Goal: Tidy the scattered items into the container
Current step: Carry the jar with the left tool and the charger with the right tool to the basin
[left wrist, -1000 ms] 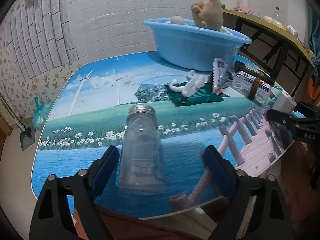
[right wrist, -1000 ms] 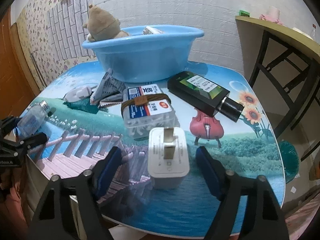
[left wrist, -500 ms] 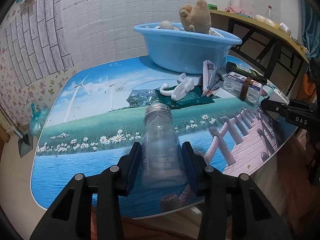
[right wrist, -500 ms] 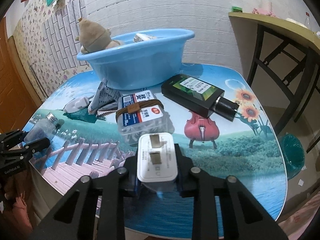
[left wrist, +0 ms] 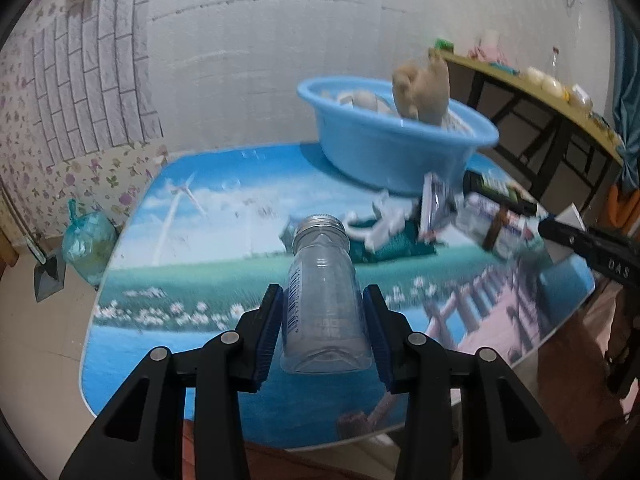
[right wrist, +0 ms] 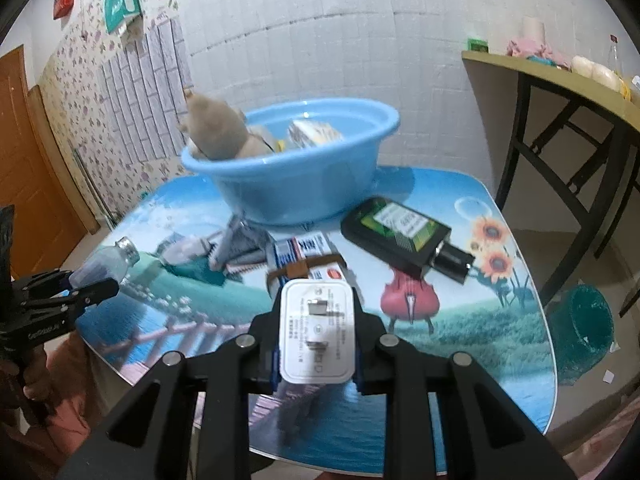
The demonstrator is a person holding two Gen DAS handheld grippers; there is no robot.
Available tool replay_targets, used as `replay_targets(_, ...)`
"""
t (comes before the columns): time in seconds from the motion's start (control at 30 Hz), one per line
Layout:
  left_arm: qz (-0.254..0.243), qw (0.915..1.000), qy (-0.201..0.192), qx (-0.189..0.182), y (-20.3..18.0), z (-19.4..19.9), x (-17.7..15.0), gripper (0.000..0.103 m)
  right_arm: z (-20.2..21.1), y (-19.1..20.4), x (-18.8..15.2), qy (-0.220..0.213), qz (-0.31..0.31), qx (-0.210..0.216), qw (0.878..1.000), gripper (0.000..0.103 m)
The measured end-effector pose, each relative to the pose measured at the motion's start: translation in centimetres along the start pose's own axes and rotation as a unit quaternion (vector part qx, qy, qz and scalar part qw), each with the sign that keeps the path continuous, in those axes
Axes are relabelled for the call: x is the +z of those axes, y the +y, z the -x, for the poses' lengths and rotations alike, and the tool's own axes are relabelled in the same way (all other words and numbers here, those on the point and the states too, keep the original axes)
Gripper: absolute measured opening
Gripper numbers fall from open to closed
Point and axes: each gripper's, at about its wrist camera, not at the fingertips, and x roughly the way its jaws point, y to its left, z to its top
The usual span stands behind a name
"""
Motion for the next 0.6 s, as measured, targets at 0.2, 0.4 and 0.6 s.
replay_targets(0.2,0.002,0.9992,-0.039,-0.001,-0.7,2.1,3.0,0.040,1.4,0.2,2.0,-0.017,-0.013,0.036,0.999,0.025)
replay_targets(0.4,-0.006,0.9966,-0.079,-0.022,-2.2,3.8,7.0,0.040,2.6,1.2,5.0,-0.049,-0.001,0.060,0.997,0.025)
replay_targets(0.6,-0.030,0.9939,-0.101,-0.032,-4.2,3.5,10.5,0.040,2.6,1.8,8.2,-0.078,0.012,0.079,0.994,0.025)
